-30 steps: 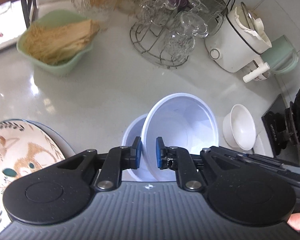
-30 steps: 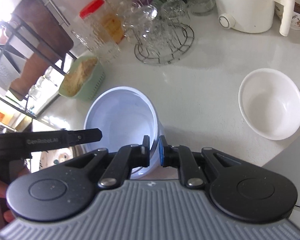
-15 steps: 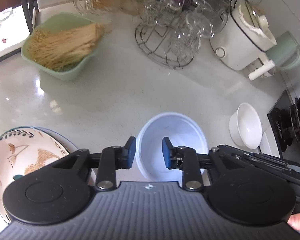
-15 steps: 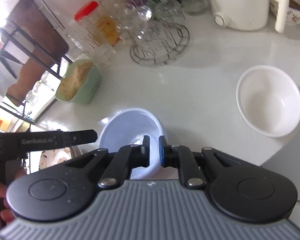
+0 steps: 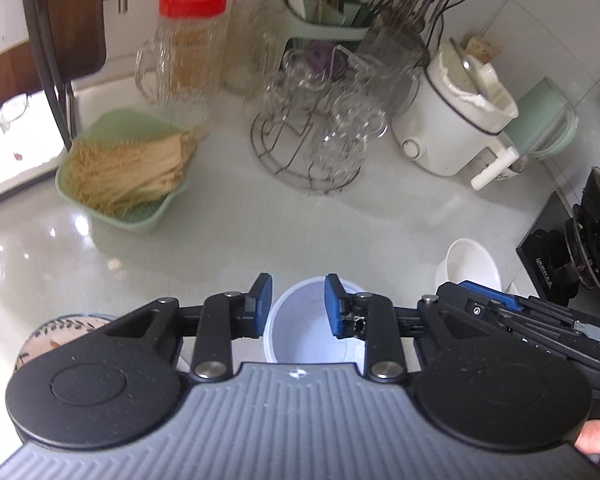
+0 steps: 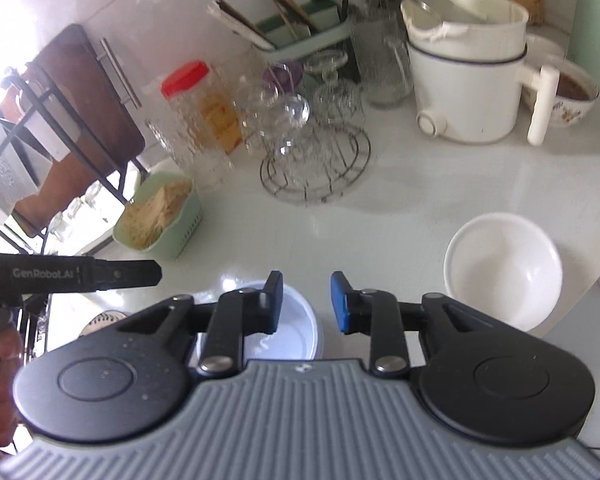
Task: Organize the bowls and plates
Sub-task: 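Withdraw both open grippers and move them toward the white bowl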
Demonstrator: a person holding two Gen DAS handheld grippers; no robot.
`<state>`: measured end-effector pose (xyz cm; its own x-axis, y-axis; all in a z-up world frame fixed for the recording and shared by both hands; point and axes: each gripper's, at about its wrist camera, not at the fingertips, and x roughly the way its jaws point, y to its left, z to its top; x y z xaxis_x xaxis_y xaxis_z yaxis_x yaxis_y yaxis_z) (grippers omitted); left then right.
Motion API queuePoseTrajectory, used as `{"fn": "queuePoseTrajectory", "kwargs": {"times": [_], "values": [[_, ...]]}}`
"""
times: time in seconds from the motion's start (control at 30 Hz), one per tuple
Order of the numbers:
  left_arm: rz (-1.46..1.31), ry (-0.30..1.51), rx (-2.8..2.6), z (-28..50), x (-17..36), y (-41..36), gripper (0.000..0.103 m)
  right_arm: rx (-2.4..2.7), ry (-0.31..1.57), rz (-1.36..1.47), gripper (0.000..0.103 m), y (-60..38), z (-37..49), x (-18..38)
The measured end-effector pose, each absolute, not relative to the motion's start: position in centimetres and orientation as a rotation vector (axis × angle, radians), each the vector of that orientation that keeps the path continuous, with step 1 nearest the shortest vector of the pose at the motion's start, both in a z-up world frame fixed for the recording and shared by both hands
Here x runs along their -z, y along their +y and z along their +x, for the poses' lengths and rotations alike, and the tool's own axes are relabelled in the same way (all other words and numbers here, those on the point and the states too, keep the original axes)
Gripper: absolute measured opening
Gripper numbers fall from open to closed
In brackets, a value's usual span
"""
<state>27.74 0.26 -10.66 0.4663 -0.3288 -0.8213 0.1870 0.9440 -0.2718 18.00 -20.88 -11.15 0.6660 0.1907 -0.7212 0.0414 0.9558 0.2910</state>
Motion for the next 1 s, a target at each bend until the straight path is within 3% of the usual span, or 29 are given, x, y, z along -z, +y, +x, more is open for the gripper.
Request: {"fn": "queuePoseTrajectory", "kwargs": {"times": [0.2, 0.27, 0.33, 0.4, 0.6, 1.0], "values": [[-0.139, 0.991, 0.338, 26.7, 8.7, 0.2, 0.038, -0.065, 0.776, 0.288, 0.033, -21.1, 17.0, 9.3], [-0.134, 0.969, 0.343, 26.4, 8.2, 0.1, 0.044, -0.051, 0.756, 0.287, 0.068, -21.3, 16.8, 8.8], [-0.121, 0.943, 0.345, 26.0, 7.6, -0.1, 0.056, -0.023, 0.729, 0.284, 0.089, -21.7, 16.5, 8.3], [-0.113, 0.92, 0.338, 25.8, 7.1, -0.2, 0.07, 0.005, 0.719, 0.278, 0.089, -22.0, 16.4, 8.0], [-0.122, 0.891, 0.343, 25.7, 6.6, -0.4, 0.083, 0.039, 0.684, 0.29, 0.089, -23.0, 15.6, 7.3], [-0.078, 0.869, 0.327, 25.9, 6.3, -2.9, 0.086, 0.057, 0.658, 0.295, 0.089, -24.9, 15.3, 7.2]]}}
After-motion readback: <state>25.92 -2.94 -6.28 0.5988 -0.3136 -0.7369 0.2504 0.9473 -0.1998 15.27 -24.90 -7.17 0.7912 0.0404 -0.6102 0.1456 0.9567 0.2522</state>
